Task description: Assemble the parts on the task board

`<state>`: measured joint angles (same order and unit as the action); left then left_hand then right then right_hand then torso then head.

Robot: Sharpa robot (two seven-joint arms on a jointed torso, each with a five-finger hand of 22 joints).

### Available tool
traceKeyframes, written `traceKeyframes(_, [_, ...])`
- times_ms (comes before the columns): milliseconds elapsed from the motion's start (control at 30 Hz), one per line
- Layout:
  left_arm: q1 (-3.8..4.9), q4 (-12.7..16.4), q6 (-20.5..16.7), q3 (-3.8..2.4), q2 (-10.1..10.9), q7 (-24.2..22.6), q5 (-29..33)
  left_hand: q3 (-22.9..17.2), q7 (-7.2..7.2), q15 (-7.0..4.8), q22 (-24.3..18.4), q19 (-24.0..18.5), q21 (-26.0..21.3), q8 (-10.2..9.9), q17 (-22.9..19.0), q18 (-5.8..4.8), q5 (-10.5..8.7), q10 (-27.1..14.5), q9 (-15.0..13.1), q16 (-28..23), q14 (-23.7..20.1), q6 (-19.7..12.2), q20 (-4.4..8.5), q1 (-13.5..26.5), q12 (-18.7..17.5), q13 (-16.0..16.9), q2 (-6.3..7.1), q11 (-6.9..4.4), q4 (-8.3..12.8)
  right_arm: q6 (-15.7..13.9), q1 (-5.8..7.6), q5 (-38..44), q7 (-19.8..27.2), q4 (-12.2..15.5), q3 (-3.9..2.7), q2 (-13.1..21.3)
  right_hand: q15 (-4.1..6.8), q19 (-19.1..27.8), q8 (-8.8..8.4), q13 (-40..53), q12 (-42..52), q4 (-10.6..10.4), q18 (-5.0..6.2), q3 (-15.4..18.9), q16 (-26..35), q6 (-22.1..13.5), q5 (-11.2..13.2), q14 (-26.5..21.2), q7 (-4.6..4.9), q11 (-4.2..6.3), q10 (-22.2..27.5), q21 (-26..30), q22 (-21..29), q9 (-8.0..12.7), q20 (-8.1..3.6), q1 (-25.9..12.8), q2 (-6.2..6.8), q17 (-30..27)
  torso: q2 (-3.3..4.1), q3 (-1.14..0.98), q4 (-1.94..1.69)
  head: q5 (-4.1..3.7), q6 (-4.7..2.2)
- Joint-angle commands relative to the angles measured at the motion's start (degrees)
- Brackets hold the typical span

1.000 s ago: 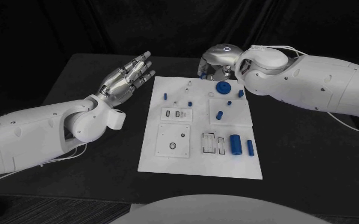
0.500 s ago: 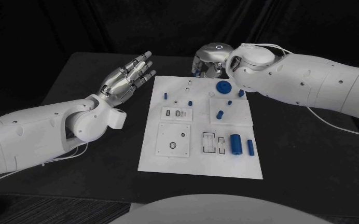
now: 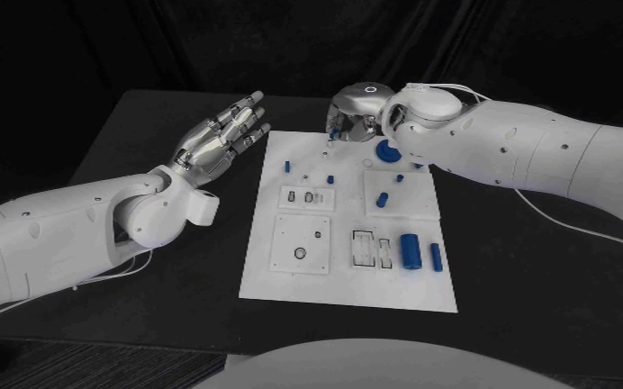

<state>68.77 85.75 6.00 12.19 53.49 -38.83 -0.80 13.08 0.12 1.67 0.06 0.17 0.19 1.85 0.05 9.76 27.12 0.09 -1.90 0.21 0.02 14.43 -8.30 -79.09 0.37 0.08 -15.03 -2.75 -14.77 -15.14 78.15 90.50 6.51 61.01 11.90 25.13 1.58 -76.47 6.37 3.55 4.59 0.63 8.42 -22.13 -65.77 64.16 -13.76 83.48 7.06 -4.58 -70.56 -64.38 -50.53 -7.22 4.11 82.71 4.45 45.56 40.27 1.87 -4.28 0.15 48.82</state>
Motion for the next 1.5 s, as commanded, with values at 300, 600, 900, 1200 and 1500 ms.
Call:
traceKeyframes(300, [0.09, -0.13, 1.00, -0.04, -0.34, -1.80, -0.18, -0.29, 0.02, 0.40, -0.06, -0.17, -0.19, 0.31, -0.05, 0.50, 0.65, -0.09, -0.05, -0.21, -0.02, 0.44, -0.41, -0.74, -0.37, -0.08, -0.25, 0.55, 0.19, -0.47, -0.43, -0.06, -0.61, -0.92, -0.04, -1.03, 0.14, 0.22, -0.46, 0.14, -0.22, 0.08, -0.76, -0.61, -0.23, -0.47, -0.29, 0.04, 0.03, 1.37, -1.79, -0.44, -0.41, 0.09, -0.06, 0.59, 0.31, 0.10, 0.10, 0.11, -0.08, -0.21, 0.12])
traceKeyframes(600, [0.09, -0.24, 1.22, -0.04, -0.47, -1.76, -0.18, -0.43, 0.05, 0.44, -0.06, -0.17, -0.19, 0.31, -0.05, 0.50, 1.03, -0.09, -0.05, -0.21, -0.02, 0.44, -0.43, -0.89, -0.37, -0.08, -0.30, 0.59, 0.37, -1.12, -0.75, 0.63, -2.80, -2.00, -0.04, -1.76, -0.04, 0.32, -0.89, 0.12, -0.74, 0.18, -0.91, -0.99, -0.16, -0.78, -0.58, -0.08, 0.25, 1.11, -1.34, -1.00, -1.37, 0.16, 0.09, 0.77, 0.53, 0.06, 0.01, 0.13, -0.01, -0.20, 0.38])
traceKeyframes(900, [0.08, -0.37, 1.38, -0.04, -0.59, -1.67, -0.18, -0.54, 0.06, 0.45, -0.06, -0.17, -0.19, 0.30, -0.05, 0.49, 1.27, -0.09, -0.04, -0.21, -0.02, 0.37, -0.44, -1.01, -0.37, -0.08, -0.36, 0.60, 0.49, -1.13, -1.00, 1.04, -3.52, -2.93, -0.05, -2.30, -0.17, 0.44, -1.15, 0.11, -0.95, 0.13, -0.93, -1.15, -0.20, -1.02, -0.51, -0.10, 0.38, 0.95, -0.97, -1.10, -1.57, 0.21, 0.20, 0.72, 0.65, 0.14, 0.01, 0.14, 0.01, -0.03, 0.42])
traceKeyframes(1200, [0.08, -0.40, 1.55, -0.04, -0.69, -1.54, -0.18, -0.67, 0.10, 0.48, -0.06, -0.17, -0.19, 0.31, -0.05, 0.49, 1.51, -0.09, -0.05, -0.21, -0.02, 0.47, -0.46, -1.15, -0.37, -0.08, -0.44, 0.63, 0.66, -0.77, -1.34, 2.20, -4.25, -4.02, -0.05, -2.93, -0.32, 0.65, -1.40, 0.12, -1.00, -0.09, -0.90, -1.26, -0.19, -1.17, -0.12, -0.14, 0.53, 0.79, -0.61, -1.10, -1.61, 0.24, 0.34, 0.47, 0.72, 0.15, 0.02, 0.15, 0.02, -0.08, 0.66])
traceKeyframes(1500, [0.08, -0.29, 1.52, -0.04, -0.57, -1.38, -0.18, -0.77, 0.13, 0.51, -0.06, -0.17, -0.19, 0.33, -0.05, 0.49, 1.68, -0.09, -0.07, -0.21, -0.02, 0.57, -0.49, -1.26, -0.37, -0.08, -0.48, 0.66, 0.79, -0.53, -1.86, 2.35, -4.09, -4.76, -0.05, -3.68, -0.35, 0.70, -1.46, 0.14, -0.98, -0.20, -0.90, -1.27, -0.17, -1.20, 0.05, -0.16, 0.54, 0.77, -0.58, -1.13, -1.67, 0.24, 0.38, 0.36, 0.71, 0.11, 0.04, 0.21, 0.07, 0.09, 0.88])
